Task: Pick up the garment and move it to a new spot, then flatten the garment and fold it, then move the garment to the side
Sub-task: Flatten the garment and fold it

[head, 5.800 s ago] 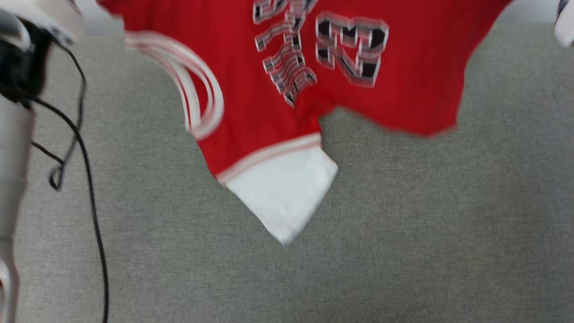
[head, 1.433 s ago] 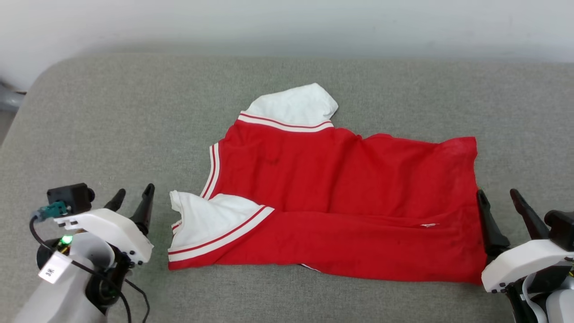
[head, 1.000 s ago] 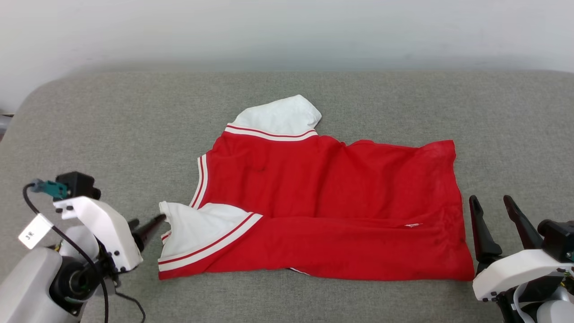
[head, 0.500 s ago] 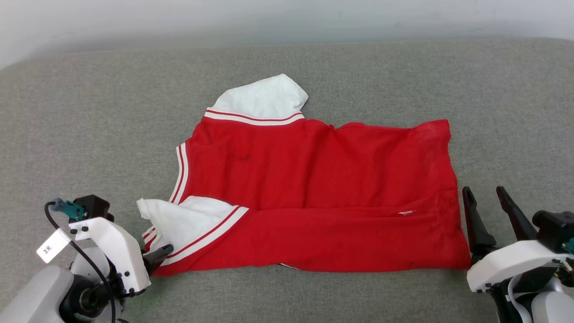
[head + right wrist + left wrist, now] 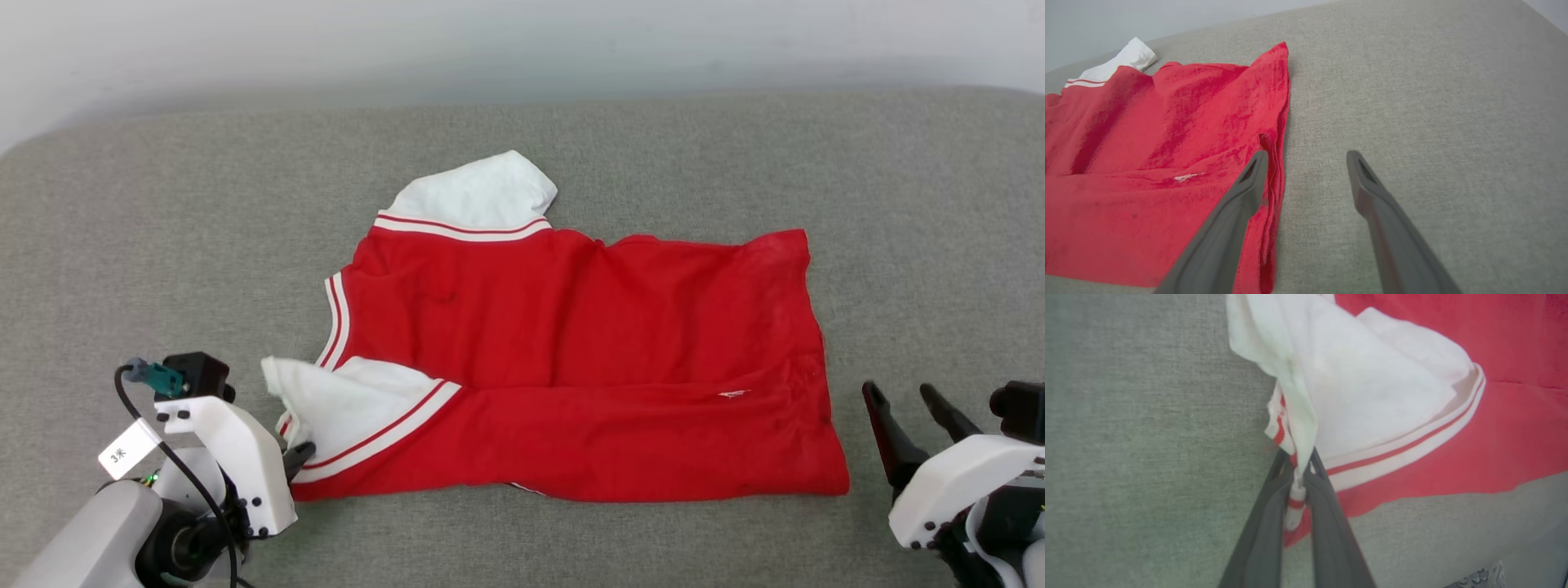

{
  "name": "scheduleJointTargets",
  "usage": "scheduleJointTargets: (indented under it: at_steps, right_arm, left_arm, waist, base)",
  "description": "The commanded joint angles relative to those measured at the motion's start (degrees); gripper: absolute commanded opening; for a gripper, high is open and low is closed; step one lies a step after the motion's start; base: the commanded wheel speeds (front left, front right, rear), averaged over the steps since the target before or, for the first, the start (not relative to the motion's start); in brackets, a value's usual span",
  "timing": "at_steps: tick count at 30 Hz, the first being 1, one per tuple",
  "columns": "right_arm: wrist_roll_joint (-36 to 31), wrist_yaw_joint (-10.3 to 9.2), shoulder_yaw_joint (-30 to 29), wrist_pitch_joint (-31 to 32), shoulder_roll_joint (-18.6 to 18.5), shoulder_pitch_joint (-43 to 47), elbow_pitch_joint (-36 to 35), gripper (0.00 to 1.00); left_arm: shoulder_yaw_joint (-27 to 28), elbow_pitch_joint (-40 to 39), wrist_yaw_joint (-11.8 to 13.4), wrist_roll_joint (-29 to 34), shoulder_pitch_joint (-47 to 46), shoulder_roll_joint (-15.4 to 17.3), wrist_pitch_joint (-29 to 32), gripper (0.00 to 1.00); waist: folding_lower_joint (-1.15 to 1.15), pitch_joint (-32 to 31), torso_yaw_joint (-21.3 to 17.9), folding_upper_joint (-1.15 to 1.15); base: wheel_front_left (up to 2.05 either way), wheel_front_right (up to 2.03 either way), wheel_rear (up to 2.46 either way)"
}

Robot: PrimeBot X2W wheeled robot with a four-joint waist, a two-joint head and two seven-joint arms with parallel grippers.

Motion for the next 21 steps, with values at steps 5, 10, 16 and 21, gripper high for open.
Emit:
scheduleJointTargets:
  at_steps: [5, 10, 16, 21]
  right_arm:
    - [4.8, -0.05, 1.2, 13.4, -4.3, 2.1, -1.9, 1.00]
    - [7.5, -0.05, 3.1, 23.6, -6.6, 2.8, -4.4, 1.00]
    - [8.5, -0.05, 6.5, 27.0, -7.3, 0.1, -2.7, 1.00]
    - [9.1, -0.04, 10.1, 28.1, -6.6, -0.8, 2.6, 1.00]
  left_arm:
    - [0.5, -4.4, 0.9, 1.8, 0.6, 1.7, -1.7, 0.00]
    - [0.7, -8.8, 2.4, 2.7, 0.8, 2.6, -1.9, 0.00]
    - [1.0, -11.0, 2.7, 2.9, -0.3, 2.4, -2.5, 0.00]
    - [1.1, -10.5, 2.3, 2.7, -0.2, 1.9, -3.1, 0.00]
  waist:
    - [0.00, -1.4, 0.7, 0.00]
    - [0.00, -0.4, 1.6, 0.00]
    - [0.00, 2.7, 2.3, 0.00]
    - [0.00, 4.0, 2.6, 0.00]
  base:
    - [0.00, 0.00, 0.00]
    - [0.00, 0.00, 0.00]
    - [0.00, 0.00, 0.00]
    - [0.00, 0.00, 0.00]
